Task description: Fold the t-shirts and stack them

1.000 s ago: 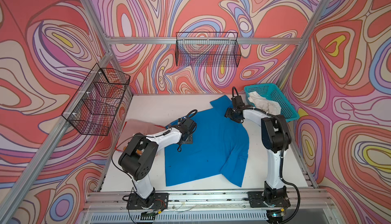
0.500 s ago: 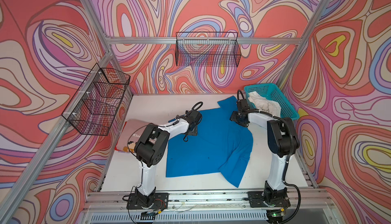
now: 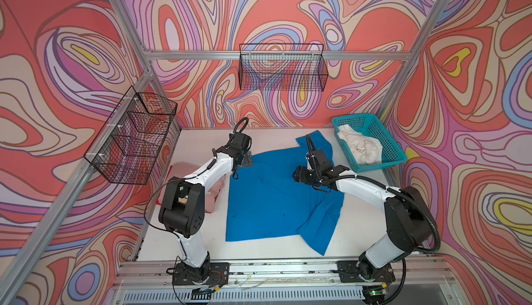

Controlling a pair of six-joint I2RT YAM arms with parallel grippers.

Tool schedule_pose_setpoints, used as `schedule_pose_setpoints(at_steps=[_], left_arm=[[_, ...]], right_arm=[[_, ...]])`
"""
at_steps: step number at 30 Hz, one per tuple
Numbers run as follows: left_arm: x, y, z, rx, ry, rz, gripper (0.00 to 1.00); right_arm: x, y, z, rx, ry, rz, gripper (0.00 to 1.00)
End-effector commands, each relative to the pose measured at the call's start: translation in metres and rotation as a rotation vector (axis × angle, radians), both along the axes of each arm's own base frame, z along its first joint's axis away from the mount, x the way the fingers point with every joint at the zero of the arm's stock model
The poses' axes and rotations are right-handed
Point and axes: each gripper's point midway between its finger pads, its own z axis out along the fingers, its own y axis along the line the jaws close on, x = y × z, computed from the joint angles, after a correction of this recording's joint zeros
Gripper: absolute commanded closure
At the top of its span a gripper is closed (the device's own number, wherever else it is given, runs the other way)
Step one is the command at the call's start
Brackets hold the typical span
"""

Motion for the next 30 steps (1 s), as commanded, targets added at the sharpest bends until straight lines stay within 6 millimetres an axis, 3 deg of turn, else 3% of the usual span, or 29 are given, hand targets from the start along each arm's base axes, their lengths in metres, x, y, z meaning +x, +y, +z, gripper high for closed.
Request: schedule_pose_setpoints(at_steps=[1,4,12,18,26,30], left_arm=[[-0.004,0.001,-0.029,-0.071,0.091,0.04,0.0],[0.003,0.003,-0.041,-0.096,0.125,0.067,0.01],[0.024,-0.007,-0.05,-0.142,0.125,0.107,0.02],[0.039,-0.017,-0.06,-0.187,0.144,0.131,0.02],[0.045,-0.022,-0.085,-0.216,0.168,0.17,0.02],[0.052,-0.019,-0.096,-0.197,0.178,0.184,0.02]], right_arm=[[-0.031,0.031,-0.001,0.083,0.014,0.095,0.25],[-0.062,0.055,-0.01,0.077,0.042,0.18,0.25],[-0.113,0.081,-0.033,0.07,0.057,0.3,0.25],[-0.134,0.087,-0.05,0.043,0.082,0.335,0.25],[-0.154,0.109,-0.034,0.035,0.035,0.429,0.25],[-0.166,0.114,-0.046,0.004,0.061,0.471,0.25]])
